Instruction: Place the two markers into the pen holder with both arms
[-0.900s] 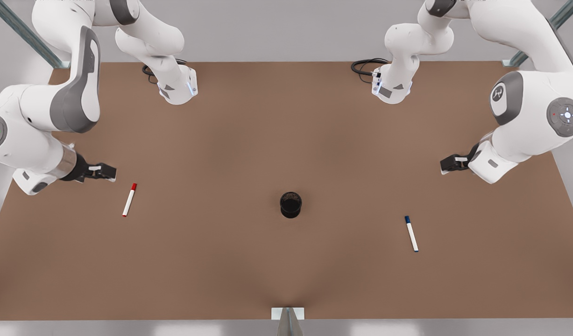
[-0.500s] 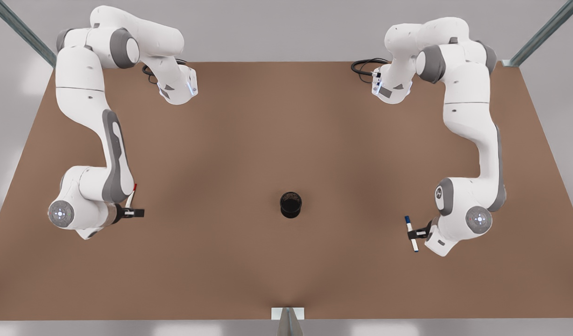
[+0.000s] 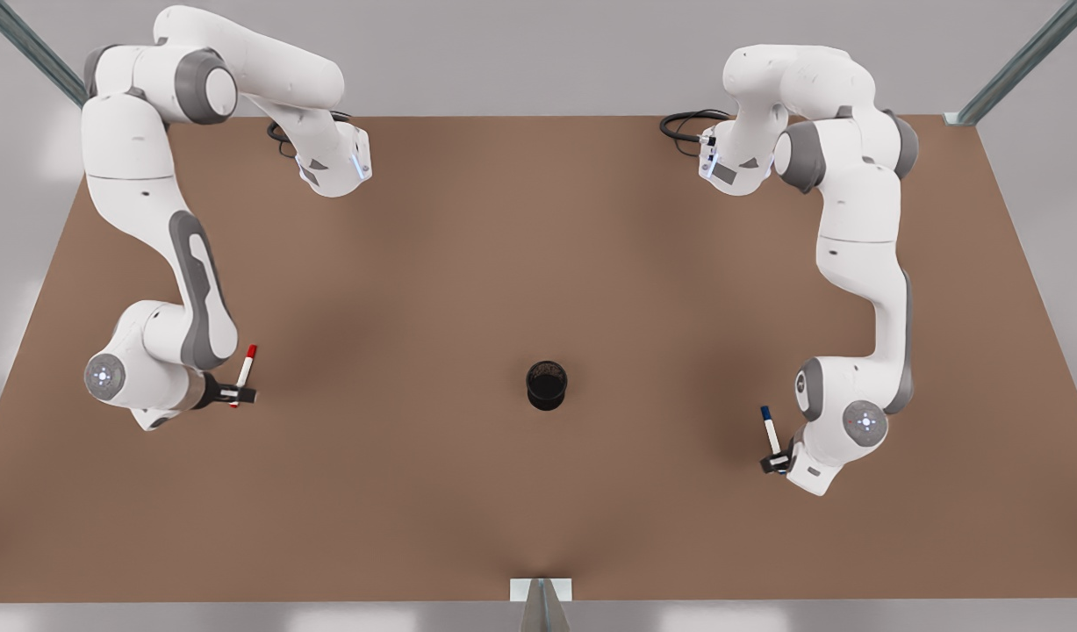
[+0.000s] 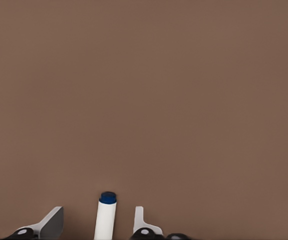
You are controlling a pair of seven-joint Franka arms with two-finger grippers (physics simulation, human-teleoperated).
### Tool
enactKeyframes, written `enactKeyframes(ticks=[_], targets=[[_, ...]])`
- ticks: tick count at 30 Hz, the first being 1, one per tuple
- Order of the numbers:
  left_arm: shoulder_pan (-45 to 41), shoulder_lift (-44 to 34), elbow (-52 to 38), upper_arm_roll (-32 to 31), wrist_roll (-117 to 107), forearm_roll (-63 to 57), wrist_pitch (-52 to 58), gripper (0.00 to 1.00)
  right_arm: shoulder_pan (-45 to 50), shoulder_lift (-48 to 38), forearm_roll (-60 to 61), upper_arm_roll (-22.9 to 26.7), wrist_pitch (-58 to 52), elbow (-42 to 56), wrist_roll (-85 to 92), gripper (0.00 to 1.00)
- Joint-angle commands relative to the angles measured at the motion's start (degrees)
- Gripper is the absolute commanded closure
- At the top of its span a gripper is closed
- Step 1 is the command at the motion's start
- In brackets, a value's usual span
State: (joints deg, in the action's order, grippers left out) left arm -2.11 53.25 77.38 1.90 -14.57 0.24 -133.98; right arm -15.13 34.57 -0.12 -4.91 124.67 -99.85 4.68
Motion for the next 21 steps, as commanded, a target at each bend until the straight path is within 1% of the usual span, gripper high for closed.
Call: enactKeyframes(ticks=[1,3,5,9,11,13,14,17,18,20,21], targets=[[0.0,-0.1,0.0,-0.1,-2.6,-0.6,-1.4,0.39,-0.3,0.4,-0.1,0.0,2.9,0.1,4.0,0.11],[0.0,-0.1,0.0,-0.1,-2.6,-0.6,-1.4,0.46,-1.0,0.9,-1.2,0.0,3.8,0.1,4.1,0.12],[-0.1,-0.1,0.0,-0.1,-2.6,-0.5,-1.3,0.49,-1.0,1.6,-1.2,0.0,3.7,0.1,4.0,0.13],[-0.1,-0.1,0.0,-0.1,-2.7,-0.5,-1.3,0.49,-0.5,2.7,-1.2,0.3,4.0,0.4,2.8,0.13],[-0.1,0.0,0.1,-0.1,-2.8,-0.4,-1.3,0.49,-1.0,4.0,-3.7,0.3,5.8,0.3,1.9,0.13],[-0.1,0.3,0.1,-0.1,-2.9,-0.4,-1.3,0.49,-1.3,4.5,-4.5,0.4,6.3,0.0,1.9,0.15],[-0.1,0.4,0.1,-0.1,-2.9,-0.3,-1.3,0.49,-1.2,4.5,-4.9,0.4,6.4,-0.4,1.9,0.18],[-0.1,0.4,0.1,-0.1,-3.0,-0.2,-1.3,0.50,-1.0,4.3,-5.0,0.4,6.0,-0.6,1.9,0.31],[-0.1,0.4,0.1,-0.1,-3.0,-0.2,-1.3,0.54,-1.0,4.2,-5.0,0.4,6.0,-1.0,1.9,0.34],[-0.1,0.4,0.1,-0.1,-3.0,-0.2,-1.3,0.66,-1.0,4.1,-5.3,0.4,6.0,-1.1,1.9,0.40],[-0.1,0.4,0.1,-0.1,-3.0,-0.2,-1.3,0.70,-1.0,4.1,-5.3,0.4,6.0,-1.1,1.9,0.41]])
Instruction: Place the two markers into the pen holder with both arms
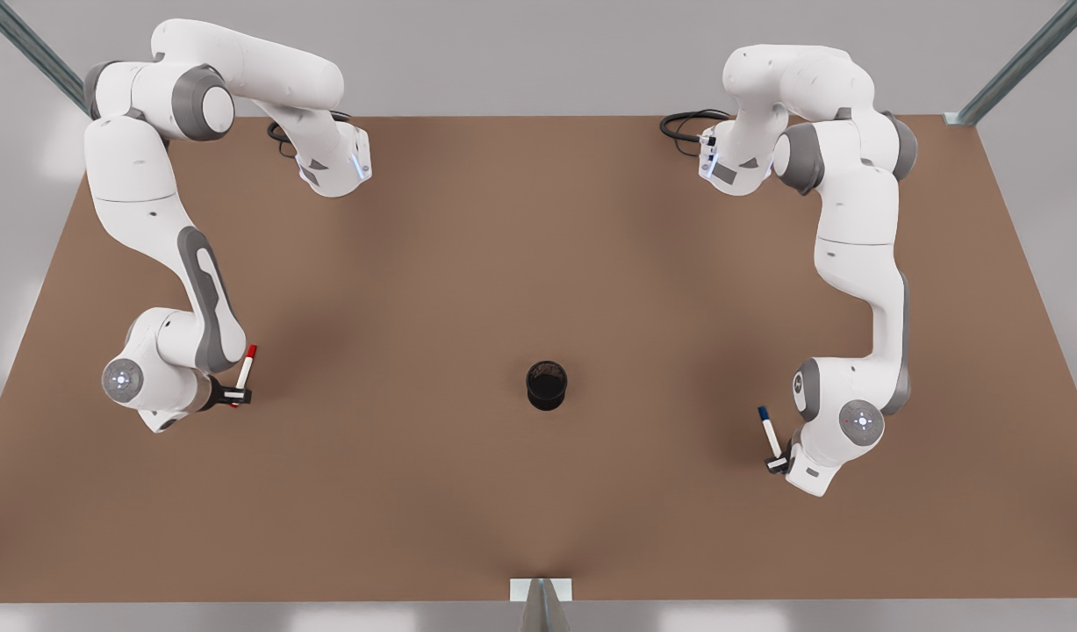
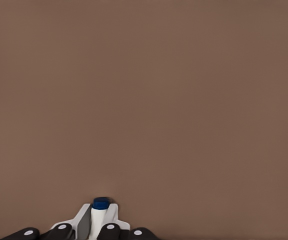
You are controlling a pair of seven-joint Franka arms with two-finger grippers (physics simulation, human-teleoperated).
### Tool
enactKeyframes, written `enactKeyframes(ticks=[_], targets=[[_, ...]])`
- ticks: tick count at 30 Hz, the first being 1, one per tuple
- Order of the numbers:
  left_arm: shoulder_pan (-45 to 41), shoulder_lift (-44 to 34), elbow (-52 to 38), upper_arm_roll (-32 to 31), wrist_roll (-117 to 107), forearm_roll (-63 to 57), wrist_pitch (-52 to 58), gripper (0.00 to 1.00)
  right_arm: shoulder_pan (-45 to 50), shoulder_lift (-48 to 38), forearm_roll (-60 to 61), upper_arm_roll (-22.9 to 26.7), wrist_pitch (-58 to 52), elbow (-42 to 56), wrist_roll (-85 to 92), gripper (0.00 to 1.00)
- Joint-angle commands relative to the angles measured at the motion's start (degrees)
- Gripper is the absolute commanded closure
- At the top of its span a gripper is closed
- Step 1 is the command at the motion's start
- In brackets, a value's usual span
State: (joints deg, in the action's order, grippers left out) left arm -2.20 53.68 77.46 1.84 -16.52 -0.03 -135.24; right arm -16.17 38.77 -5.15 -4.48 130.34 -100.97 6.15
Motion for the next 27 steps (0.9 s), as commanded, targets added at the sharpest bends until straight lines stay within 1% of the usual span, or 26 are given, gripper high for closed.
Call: enactKeyframes(ticks=[1,2,4,5,6,7,9,10,12,14,15,16,17,18,19,21,22,23,24,25,26,27], targets=[[0.0,-0.1,0.0,-0.1,-1.0,-0.1,0.0,0.71,-0.1,-0.1,-0.3,0.0,0.4,-0.1,0.4,0.42],[0.0,-0.1,0.0,0.0,-1.0,-0.1,0.0,0.73,-0.1,0.0,-0.2,0.0,0.4,-0.2,0.4,0.45],[0.0,-0.2,-0.1,0.0,-1.0,-0.1,0.2,0.79,-0.1,0.0,-0.2,0.0,0.4,-0.4,0.4,0.46],[-0.3,-0.7,-0.1,-0.1,-1.0,-0.1,0.6,0.79,-0.1,0.0,-0.2,0.0,0.4,-0.5,0.4,0.47],[-0.8,-1.9,-0.7,0.0,-0.9,-0.2,3.6,0.79,-0.1,0.0,-0.2,0.0,0.4,-0.5,0.4,0.49],[-0.7,-4.2,-0.7,-0.1,-0.5,-0.2,5.8,0.79,-0.1,0.0,-0.2,-0.1,0.4,-0.5,0.4,0.51],[-2.0,-10.8,-0.7,-0.9,2.0,-0.1,13.5,0.79,0.0,-0.1,-0.2,0.0,0.3,-0.5,0.4,0.52],[-2.9,-14.2,-0.7,-2.0,3.0,0.1,16.7,0.79,0.0,-0.1,-0.2,0.0,0.2,-0.5,0.4,0.53],[-2.9,-20.3,-0.7,-7.9,4.6,0.5,21.1,0.79,0.0,-0.1,-0.2,0.0,0.2,-0.5,0.4,0.58],[-3.5,-22.4,-1.3,-12.2,4.8,-0.1,25.6,0.79,0.0,-0.1,-0.2,0.0,0.2,-0.5,0.4,0.64],[-4.7,-22.4,-2.7,-14.4,5.0,0.6,25.6,0.79,-0.1,0.0,-0.2,-0.1,0.2,-0.6,0.4,0.64],[-3.6,-22.3,-3.2,-19.0,9.1,3.8,25.1,0.79,0.0,-0.1,-0.2,-0.1,0.2,-0.7,0.4,0.64],[-3.8,-22.2,-3.2,-20.6,20.5,10.8,21.2,0.79,-0.1,-0.1,-0.2,-0.1,0.2,-0.8,0.4,0.64],[-4.0,-21.9,-3.2,-21.8,38.7,17.6,18.0,0.79,-0.1,-0.1,-0.2,-0.1,0.2,-0.7,0.4,0.64],[-4.0,-21.7,-3.2,-21.8,49.9,23.8,16.1,0.79,0.0,-0.1,-0.2,-0.1,0.2,-0.7,0.4,0.64],[-4.6,-21.5,-2.1,-22.8,67.6,31.7,9.3,0.79,0.0,0.0,-0.2,-0.1,0.2,-0.8,0.4,0.64],[-4.7,-21.0,-0.6,-24.1,80.7,36.6,2.6,0.79,0.0,0.0,-0.2,-0.1,0.2,-0.9,0.4,0.64],[-5.4,-20.8,1.4,-24.5,89.4,42.6,-0.4,0.79,-0.1,0.0,-0.2,-0.1,0.2,-0.9,0.4,0.66],[-6.2,-19.9,1.4,-24.5,98.2,47.6,-1.2,0.79,-0.1,0.0,-0.2,-0.1,0.2,-0.9,0.4,0.68],[-7.1,-18.0,1.4,-25.1,113.1,58.5,-3.4,0.79,0.0,0.0,-0.2,-0.1,0.2,-0.8,0.4,0.70],[-8.7,-16.9,1.4,-25.1,124.3,66.6,-5.7,0.79,-0.1,-0.1,-0.2,-0.1,0.2,-0.9,0.4,0.70],[-9.1,-15.5,1.4,-25.2,131.8,74.5,-5.7,0.79,-0.1,-0.1,-0.2,-0.1,0.2,-0.9,0.4,0.70]])
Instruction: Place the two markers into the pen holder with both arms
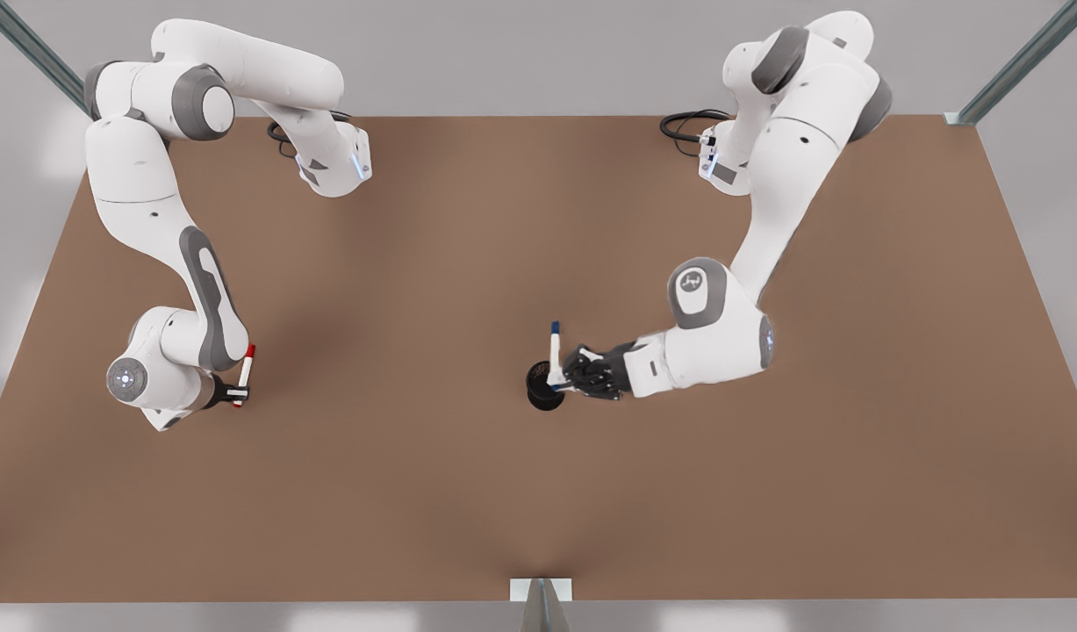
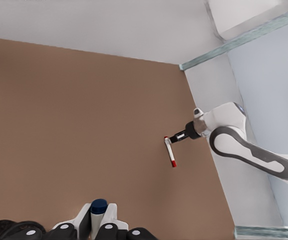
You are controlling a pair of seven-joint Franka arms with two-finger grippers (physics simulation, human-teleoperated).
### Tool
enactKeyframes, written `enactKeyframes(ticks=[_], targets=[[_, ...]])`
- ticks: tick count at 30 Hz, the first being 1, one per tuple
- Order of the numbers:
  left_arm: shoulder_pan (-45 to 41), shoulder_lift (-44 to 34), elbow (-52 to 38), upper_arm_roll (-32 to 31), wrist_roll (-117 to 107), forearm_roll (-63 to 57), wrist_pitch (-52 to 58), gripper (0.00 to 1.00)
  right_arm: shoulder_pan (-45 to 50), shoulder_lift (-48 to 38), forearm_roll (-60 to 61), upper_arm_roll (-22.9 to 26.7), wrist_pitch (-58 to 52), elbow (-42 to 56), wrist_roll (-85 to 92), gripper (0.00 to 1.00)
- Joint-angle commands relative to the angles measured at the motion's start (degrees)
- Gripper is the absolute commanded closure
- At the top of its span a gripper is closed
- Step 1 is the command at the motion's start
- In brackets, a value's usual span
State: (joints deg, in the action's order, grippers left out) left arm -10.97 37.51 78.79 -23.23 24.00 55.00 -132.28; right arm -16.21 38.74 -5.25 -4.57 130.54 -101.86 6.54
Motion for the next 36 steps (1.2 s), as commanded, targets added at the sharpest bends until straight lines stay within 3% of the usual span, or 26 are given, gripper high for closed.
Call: enactKeyframes(ticks=[1,8,10,14,18,22,24,25,26,27,29,31,36], targets=[[-1.1,2.0,0.0,-0.2,100.7,26.3,-8.8,0.79,0.0,0.0,-0.1,0.0,0.0,0.0,0.1,0.70],[2.2,3.3,5.9,0.2,127.8,27.4,-2.6,0.79,-0.5,-2.3,0.1,-0.6,-2.0,0.2,1.5,0.73],[1.8,3.5,7.2,0.1,129.1,27.8,-2.9,0.79,-4.4,-3.3,0.2,-5.9,-2.4,0.2,2.3,0.73],[1.5,6.2,7.3,0.1,134.6,30.4,-3.9,0.79,-3.8,-7.0,0.2,-8.3,-8.3,2.2,1.5,0.75],[1.3,8.9,8.0,0.0,138.4,32.4,-4.0,0.79,-4.4,-11.5,0.1,-16.5,-9.7,5.8,-0.5,0.75],[0.5,9.5,10.8,0.0,139.7,34.5,-4.0,0.79,-3.6,-11.7,-0.2,-24.7,-9.1,11.9,-3.2,0.75],[0.4,9.5,11.8,0.0,140.1,34.6,-4.0,0.79,0.1,-11.7,-0.1,-26.5,-9.0,15.6,-6.8,0.75],[0.5,9.5,12.1,-0.1,140.0,34.6,-3.9,0.76,2.0,-11.8,-0.2,-28.0,-9.2,16.7,-10.4,0.75],[0.6,9.5,12.1,-0.4,138.3,34.6,-2.6,0.10,1.8,-12.3,-0.2,-30.9,-9.2,17.0,-13.4,0.75],[1.2,8.3,11.8,-0.2,135.0,33.8,-1.4,0.00,2.1,-12.8,-0.4,-33.1,-8.8,17.1,-15.8,0.75],[3.6,5.0,11.8,0.0,126.1,27.0,1.6,0.00,2.1,-13.1,-1.2,-38.7,-2.9,17.1,-18.6,0.75],[10.3,3.2,8.4,-0.1,110.0,9.7,9.6,0.00,2.2,-13.0,-2.7,-42.2,2.3,17.0,-19.3,0.75],[18.1,-1.6,-3.3,0.2,51.2,-30.4,25.0,0.00,12.1,-11.4,-3.0,-41.1,21.2,17.0,-19.9,0.75]])
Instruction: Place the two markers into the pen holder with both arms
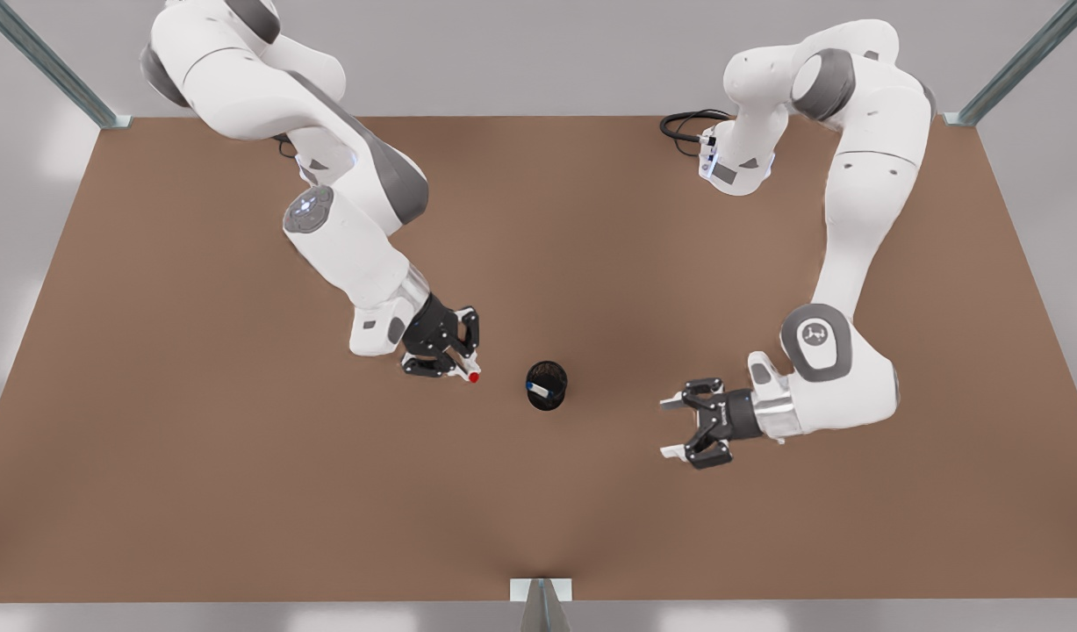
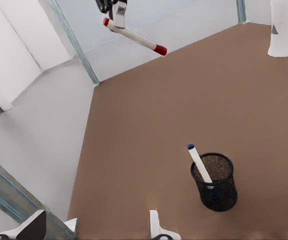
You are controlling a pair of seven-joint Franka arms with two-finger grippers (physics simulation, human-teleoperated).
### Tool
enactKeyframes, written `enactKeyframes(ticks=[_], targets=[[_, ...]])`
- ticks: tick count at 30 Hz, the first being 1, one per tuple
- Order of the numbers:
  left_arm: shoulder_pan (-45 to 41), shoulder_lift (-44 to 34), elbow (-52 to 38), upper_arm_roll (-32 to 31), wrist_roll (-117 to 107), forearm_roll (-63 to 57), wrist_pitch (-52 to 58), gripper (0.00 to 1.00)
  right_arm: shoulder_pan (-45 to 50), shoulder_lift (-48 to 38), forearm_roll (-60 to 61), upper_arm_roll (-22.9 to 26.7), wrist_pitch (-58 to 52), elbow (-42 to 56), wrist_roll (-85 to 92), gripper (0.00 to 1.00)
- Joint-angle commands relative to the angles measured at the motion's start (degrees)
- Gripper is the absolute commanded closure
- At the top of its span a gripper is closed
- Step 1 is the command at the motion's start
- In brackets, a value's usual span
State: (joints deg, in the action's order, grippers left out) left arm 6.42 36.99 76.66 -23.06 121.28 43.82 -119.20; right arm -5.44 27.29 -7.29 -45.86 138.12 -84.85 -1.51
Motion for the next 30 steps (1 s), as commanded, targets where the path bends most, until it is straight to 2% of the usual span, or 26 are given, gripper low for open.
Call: enactKeyframes(ticks=[1,2,3,4,6,8,9,10,18,30], targets=[[1.0,-4.0,-1.2,0.0,-63.0,-30.6,16.0,0.00,2.4,1.1,-2.3,0.2,16.5,0.0,-12.0,0.75],[1.1,-4.9,-3.4,-0.1,-78.5,-37.9,22.5,0.00,4.3,2.9,-4.5,0.9,20.6,-0.1,-12.4,0.75],[1.6,-5.0,-5.8,0.9,-92.6,-40.2,28.7,0.00,7.4,3.4,-5.4,3.7,21.9,0.2,-12.7,0.75],[2.2,-8.5,-5.9,1.3,-103.4,-42.9,35.0,0.00,12.0,3.8,-5.4,8.6,25.0,0.3,-14.4,0.75],[2.5,-13.3,-5.9,7.3,-109.5,-44.3,36.0,0.00,20.7,5.8,-5.4,17.1,27.6,3.3,-16.7,0.75],[0.1,-20.4,-5.4,12.2,-115.4,-49.1,35.4,0.00,22.7,6.8,-5.4,19.1,30.0,3.4,-17.3,0.75],[-7.8,-26.4,-1.1,22.8,-115.5,-47.9,35.3,0.00,22.8,7.1,-5.4,19.1,30.8,3.3,-17.3,0.75],[-8.6,-29.7,2.4,24.0,-115.5,-47.6,34.4,0.00,23.2,7.6,-5.4,19.5,31.5,3.3,-17.3,0.75],[-9.1,-26.1,3.6,23.8,-115.4,-48.1,32.4,0.00,29.2,11.9,-6.7,27.3,39.5,2.0,-17.3,0.75],[-9.1,-24.9,3.6,23.9,-115.4,-47.9,32.3,0.00,31.1,12.3,-9.3,28.5,40.5,-5.2,-17.3,0.75]])
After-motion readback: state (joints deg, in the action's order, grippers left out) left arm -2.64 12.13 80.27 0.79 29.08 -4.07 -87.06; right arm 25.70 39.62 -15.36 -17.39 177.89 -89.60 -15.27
